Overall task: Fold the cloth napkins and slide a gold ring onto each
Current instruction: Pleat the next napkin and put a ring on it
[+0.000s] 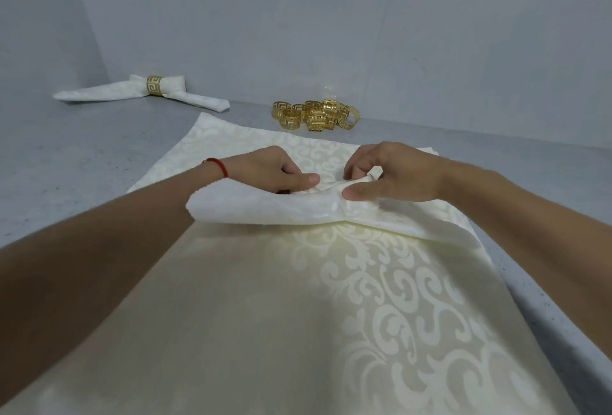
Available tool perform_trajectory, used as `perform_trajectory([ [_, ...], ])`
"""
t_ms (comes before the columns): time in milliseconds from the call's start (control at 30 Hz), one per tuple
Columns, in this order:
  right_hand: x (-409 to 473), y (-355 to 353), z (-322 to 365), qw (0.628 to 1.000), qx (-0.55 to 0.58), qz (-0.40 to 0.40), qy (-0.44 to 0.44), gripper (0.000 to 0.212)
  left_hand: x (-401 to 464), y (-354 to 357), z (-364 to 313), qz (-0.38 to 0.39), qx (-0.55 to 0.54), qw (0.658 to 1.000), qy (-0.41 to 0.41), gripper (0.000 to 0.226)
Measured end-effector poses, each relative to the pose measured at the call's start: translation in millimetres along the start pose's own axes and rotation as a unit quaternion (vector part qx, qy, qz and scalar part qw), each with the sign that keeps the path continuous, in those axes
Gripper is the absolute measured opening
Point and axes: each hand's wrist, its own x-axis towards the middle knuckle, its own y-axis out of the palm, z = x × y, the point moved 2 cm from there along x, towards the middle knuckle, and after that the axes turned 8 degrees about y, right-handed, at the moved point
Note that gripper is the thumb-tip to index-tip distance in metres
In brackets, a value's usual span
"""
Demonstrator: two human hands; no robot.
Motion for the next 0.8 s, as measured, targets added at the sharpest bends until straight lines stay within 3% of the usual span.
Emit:
perform_trajectory([
  [100, 3.8, 4.1, 2.6, 1.0, -0.026, 0.011, -0.001, 0.027, -5.5, -4.5, -2.6, 0.063, -0.064, 0.996, 0.001, 0.05],
  [233, 9.4, 4.8, 4.6, 0.997, -0.074, 0.008, 0.009, 0.028, -18.8, -17.4, -2.8, 0.154, -0.265, 0.951, -0.046, 0.039],
  [267, 10.8, 5.3, 4.2, 0.997, -0.08, 0.006, 0.011, 0.028, -20.6, -19.3, -5.9, 0.165, -0.264, 0.949, -0.049, 0.039],
  [333, 12.5, 7.8, 2.3, 0.995, -0.095, 0.003, 0.015, 0.029, -22.1, -15.8, -15.2, 0.162, -0.162, 0.972, -0.045, 0.043],
  [433, 11.9, 8.5, -0.8, 0.997, -0.08, -0.007, 0.021, 0.025, -16.0, 5.7, -28.3, 0.054, 0.09, 0.994, -0.041, 0.047],
  [500, 7.5, 7.8, -0.1, 0.997, -0.074, -0.028, -0.002, 0.021, -11.5, 17.6, -29.1, 0.01, 0.162, 0.987, -0.019, 0.039],
  [667, -14.7, 25.7, 7.0, 0.977, -0.196, -0.036, -0.082, 0.066, -10.6, 6.6, -21.6, 0.05, 0.041, 0.995, -0.07, 0.037],
  [733, -13.8, 35.1, 4.2, 0.969, -0.229, -0.036, -0.089, 0.063, -8.5, 1.3, -24.1, 0.059, -0.012, 0.995, -0.084, 0.043],
  [800, -8.7, 35.1, 1.7, 0.977, -0.184, -0.047, -0.101, 0.047, -5.1, -1.6, -27.2, 0.067, -0.026, 0.992, -0.101, 0.042],
])
